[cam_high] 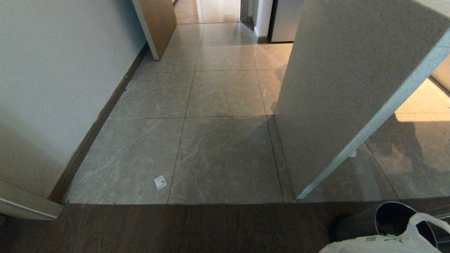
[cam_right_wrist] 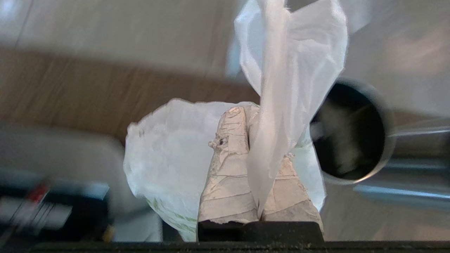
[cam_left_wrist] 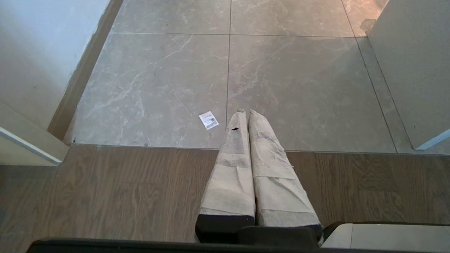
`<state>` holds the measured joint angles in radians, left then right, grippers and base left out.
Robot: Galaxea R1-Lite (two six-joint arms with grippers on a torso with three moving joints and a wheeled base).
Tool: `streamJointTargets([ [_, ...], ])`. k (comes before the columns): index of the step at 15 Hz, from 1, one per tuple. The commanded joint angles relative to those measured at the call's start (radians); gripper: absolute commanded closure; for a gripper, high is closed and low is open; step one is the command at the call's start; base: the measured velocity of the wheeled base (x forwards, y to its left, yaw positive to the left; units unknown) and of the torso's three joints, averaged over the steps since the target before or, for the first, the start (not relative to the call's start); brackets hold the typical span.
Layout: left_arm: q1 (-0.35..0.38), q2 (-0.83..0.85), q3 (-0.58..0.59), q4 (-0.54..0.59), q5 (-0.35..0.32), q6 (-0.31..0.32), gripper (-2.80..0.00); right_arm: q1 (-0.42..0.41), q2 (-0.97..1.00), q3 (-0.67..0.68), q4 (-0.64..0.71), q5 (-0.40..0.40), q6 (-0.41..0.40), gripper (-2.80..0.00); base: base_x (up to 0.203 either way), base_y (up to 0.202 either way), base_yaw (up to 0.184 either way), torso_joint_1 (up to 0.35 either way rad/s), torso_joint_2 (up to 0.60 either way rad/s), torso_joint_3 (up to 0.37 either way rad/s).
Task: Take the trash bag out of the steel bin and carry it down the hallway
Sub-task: Put the trash bag at the door
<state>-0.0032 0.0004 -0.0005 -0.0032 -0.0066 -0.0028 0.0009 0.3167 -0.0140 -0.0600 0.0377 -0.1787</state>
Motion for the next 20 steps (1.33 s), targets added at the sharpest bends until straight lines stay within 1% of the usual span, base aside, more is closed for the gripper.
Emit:
streamJointTargets([
  [1, 0.000, 0.000, -0.001, -0.001, 0.000, 0.000, 0.00, 0.002, -0.160, 0.009, -0.004, -0.007, 0.005, 0.00, 0.000, 0.000, 0.000, 0.000, 0.00, 0.000],
  [3, 0.000, 0.000, 0.000, -0.001, 0.000, 0.000, 0.00, -0.001, -0.283, 0.012, -0.002, -0.013, 0.023, 0.00, 0.000, 0.000, 0.000, 0.000, 0.00, 0.000],
  [4, 0.000, 0.000, -0.001, -0.001, 0.000, 0.000, 0.00, -0.001, -0.316, 0.013, 0.014, -0.018, 0.064, 0.00, 0.000, 0.000, 0.000, 0.000, 0.00, 0.000],
  [5, 0.000, 0.000, 0.001, -0.001, 0.000, 0.000, 0.00, -0.001, -0.320, 0.014, 0.045, -0.031, 0.148, 0.00, 0.000, 0.000, 0.000, 0.000, 0.00, 0.000],
  [6, 0.000, 0.000, 0.000, -0.001, 0.000, 0.000, 0.00, -0.001, -0.317, 0.015, 0.053, -0.041, 0.172, 0.00, 0.000, 0.000, 0.000, 0.000, 0.00, 0.000],
  [20, 0.000, 0.000, -0.001, 0.000, 0.000, 0.000, 0.00, -0.001, -0.315, 0.014, 0.055, -0.041, 0.176, 0.00, 0.000, 0.000, 0.000, 0.000, 0.00, 0.000],
])
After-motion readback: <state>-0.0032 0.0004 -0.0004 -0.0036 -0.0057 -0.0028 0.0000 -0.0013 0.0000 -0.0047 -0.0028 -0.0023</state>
